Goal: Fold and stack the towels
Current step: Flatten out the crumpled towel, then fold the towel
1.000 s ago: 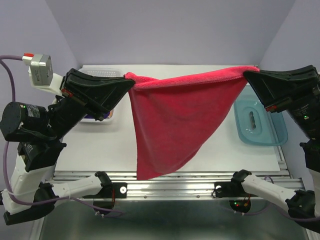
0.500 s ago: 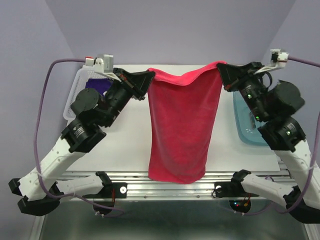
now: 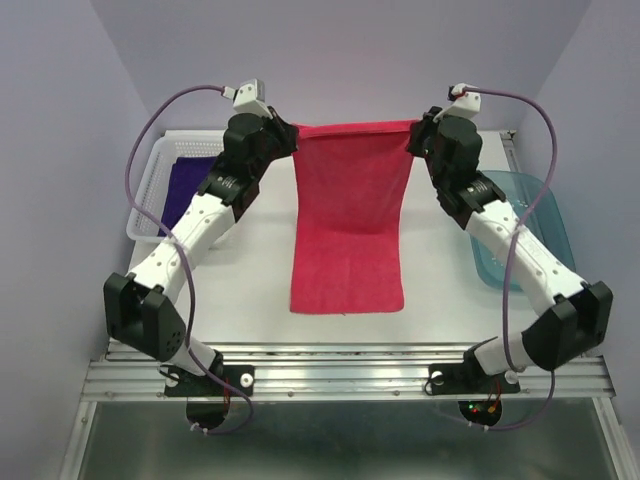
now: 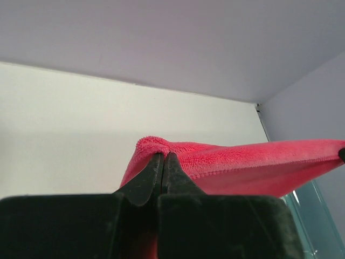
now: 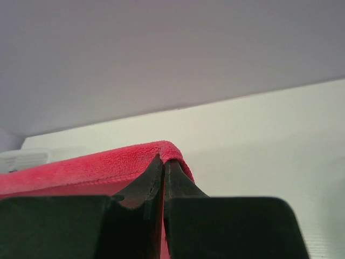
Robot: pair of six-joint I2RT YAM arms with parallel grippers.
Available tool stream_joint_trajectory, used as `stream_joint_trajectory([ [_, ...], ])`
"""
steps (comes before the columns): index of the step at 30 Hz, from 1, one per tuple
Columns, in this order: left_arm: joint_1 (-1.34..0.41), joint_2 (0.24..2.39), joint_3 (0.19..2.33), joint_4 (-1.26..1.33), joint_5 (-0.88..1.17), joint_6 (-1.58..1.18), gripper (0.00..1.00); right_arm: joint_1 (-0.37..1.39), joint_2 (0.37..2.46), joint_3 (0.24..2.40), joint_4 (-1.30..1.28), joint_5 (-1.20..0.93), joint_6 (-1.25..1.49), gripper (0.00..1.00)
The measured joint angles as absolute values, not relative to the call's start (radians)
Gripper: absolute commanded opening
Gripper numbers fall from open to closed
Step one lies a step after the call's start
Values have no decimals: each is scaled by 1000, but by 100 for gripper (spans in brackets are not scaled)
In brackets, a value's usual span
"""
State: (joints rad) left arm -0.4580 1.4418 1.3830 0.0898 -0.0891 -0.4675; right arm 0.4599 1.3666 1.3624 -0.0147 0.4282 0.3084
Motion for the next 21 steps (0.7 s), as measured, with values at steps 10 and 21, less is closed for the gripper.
stream_joint_trajectory([
  [10, -347, 1799, 1636, 121, 54, -454, 0, 295, 1720, 1464, 37, 224, 376, 1],
  [21, -300, 2065, 1805, 94, 144, -426, 0, 214, 1959, 1637, 52, 61, 416, 1],
])
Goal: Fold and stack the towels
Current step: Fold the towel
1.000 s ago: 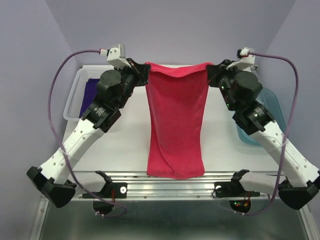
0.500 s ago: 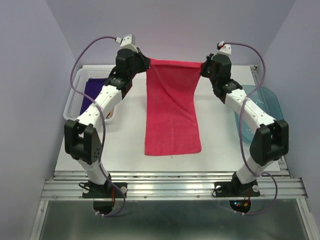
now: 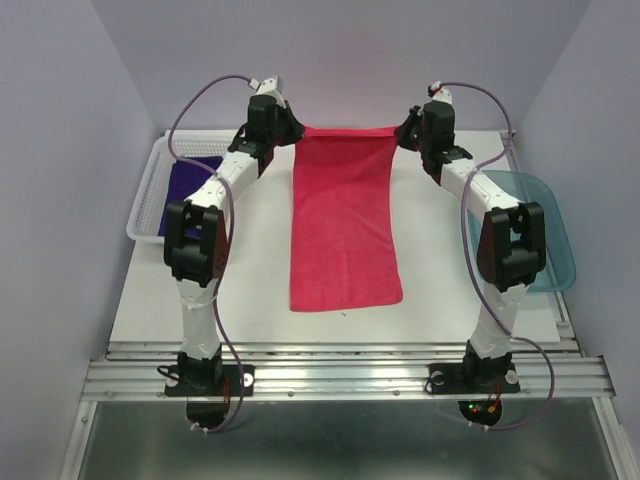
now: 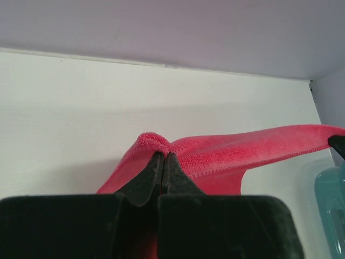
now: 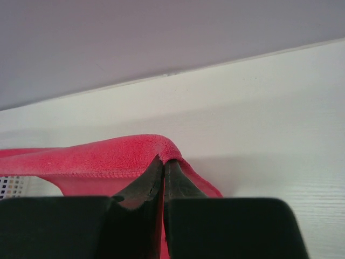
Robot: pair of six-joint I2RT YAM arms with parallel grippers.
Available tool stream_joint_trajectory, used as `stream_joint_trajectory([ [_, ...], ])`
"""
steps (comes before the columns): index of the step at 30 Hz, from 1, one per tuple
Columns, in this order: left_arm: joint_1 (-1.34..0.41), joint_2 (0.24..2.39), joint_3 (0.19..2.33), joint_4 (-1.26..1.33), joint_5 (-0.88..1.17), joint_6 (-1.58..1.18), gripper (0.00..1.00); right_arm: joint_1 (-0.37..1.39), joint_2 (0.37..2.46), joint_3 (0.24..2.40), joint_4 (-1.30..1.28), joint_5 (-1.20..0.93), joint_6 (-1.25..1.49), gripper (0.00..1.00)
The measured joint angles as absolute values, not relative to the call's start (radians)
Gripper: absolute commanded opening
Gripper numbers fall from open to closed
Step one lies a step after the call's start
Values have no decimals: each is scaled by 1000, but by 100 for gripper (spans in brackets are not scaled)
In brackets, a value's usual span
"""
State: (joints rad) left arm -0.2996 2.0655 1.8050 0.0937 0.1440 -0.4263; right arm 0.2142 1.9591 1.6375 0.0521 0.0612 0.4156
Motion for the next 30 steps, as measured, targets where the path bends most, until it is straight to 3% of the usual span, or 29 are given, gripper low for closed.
stream_joint_trajectory([
  [8, -286, 2049, 1750, 109, 175, -429, 0, 213, 1972, 1639, 22, 14, 440, 1],
  [20, -290, 1740, 1202, 239, 234, -520, 0, 218, 1717, 1289, -16, -117, 559, 1],
  [30, -343, 1520, 922, 332, 213, -581, 0, 273, 1530, 1034, -45, -123, 624, 1],
])
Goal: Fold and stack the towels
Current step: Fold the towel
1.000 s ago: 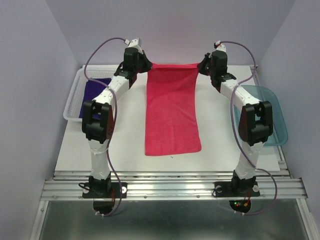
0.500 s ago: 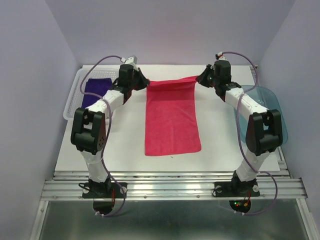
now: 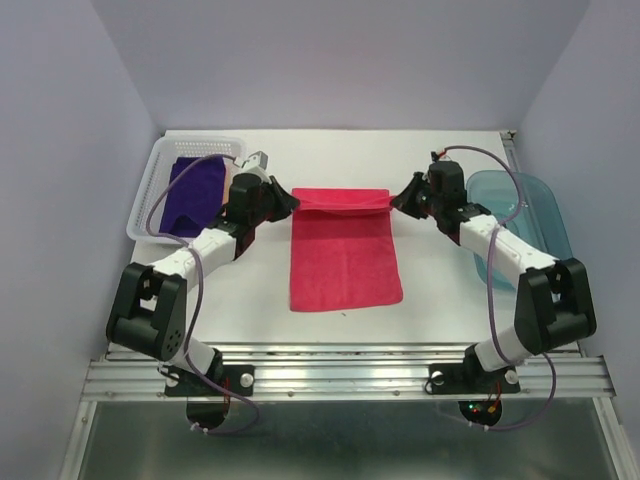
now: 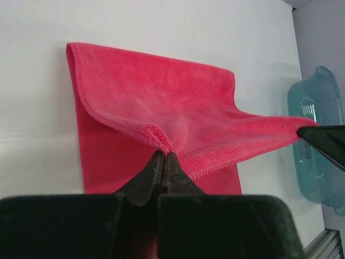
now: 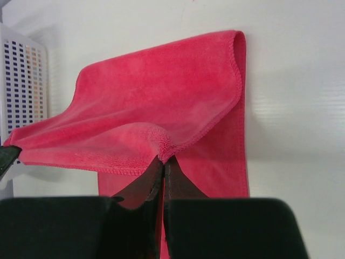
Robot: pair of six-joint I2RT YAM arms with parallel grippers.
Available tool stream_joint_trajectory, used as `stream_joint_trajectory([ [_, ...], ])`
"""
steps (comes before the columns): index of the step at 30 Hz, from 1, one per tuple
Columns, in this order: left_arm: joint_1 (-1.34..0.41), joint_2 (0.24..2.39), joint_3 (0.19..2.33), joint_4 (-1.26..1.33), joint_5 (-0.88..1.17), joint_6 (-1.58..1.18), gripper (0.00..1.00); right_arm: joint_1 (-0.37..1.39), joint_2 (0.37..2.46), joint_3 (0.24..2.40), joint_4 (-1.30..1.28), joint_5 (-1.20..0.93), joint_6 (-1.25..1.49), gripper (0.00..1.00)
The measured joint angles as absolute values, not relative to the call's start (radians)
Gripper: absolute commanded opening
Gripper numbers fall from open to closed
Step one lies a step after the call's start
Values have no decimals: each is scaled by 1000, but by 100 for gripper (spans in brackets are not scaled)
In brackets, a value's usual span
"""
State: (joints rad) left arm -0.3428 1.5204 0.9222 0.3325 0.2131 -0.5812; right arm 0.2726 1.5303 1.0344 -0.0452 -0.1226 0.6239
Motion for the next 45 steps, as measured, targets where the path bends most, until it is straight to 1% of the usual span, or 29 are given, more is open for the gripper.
stream_joint_trajectory([
  [3, -382, 1447, 823, 343, 179, -606, 0, 296, 1470, 984, -62, -112, 633, 1],
  [8, -427, 1364, 729, 353, 139, -641, 0, 336, 1375, 920, -85, -92, 645, 1],
  [15, -477, 1195, 594, 358, 58, -702, 0, 369, 1256, 841, -114, -66, 658, 1],
  [20, -512, 1141, 522, 353, 37, -743, 0, 375, 1203, 784, -140, -56, 670, 1],
  [25, -563, 1100, 468, 324, 9, -781, 0, 383, 1153, 734, -160, -55, 680, 1],
  [33, -583, 1009, 411, 275, -15, -831, 0, 403, 1071, 663, -197, -65, 700, 1],
  [45, -624, 898, 349, 205, -20, -892, 0, 419, 1017, 582, -240, -101, 715, 1],
])
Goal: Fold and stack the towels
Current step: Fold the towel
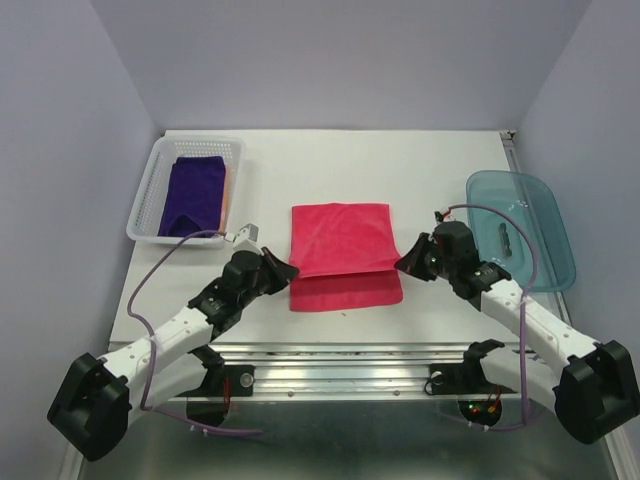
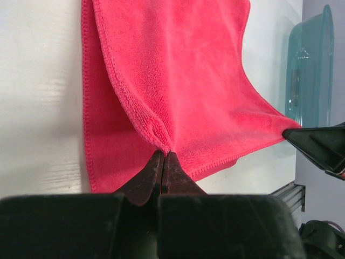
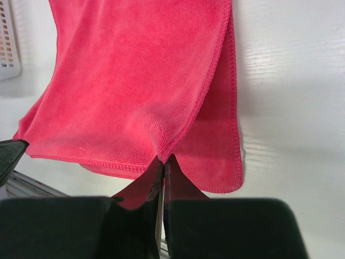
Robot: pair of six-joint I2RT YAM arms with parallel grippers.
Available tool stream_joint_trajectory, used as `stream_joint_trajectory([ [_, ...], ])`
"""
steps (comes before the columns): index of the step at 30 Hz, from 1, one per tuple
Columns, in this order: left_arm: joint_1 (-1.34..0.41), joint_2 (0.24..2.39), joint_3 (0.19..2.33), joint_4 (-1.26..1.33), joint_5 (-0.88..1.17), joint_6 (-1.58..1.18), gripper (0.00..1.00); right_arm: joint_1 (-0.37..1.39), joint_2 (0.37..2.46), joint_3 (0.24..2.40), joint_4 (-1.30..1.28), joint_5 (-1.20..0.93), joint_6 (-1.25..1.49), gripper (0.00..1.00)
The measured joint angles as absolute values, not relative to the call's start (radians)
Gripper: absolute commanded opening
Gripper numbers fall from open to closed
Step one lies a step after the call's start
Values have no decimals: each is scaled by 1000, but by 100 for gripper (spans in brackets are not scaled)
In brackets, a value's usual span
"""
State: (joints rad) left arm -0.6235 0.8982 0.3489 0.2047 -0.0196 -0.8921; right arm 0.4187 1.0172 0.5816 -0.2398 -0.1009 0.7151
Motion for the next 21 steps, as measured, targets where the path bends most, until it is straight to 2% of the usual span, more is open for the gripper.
stream_joint_trajectory([
  [21, -683, 1020, 254, 199, -19, -973, 0, 421, 1113, 487, -216, -154, 728, 1],
])
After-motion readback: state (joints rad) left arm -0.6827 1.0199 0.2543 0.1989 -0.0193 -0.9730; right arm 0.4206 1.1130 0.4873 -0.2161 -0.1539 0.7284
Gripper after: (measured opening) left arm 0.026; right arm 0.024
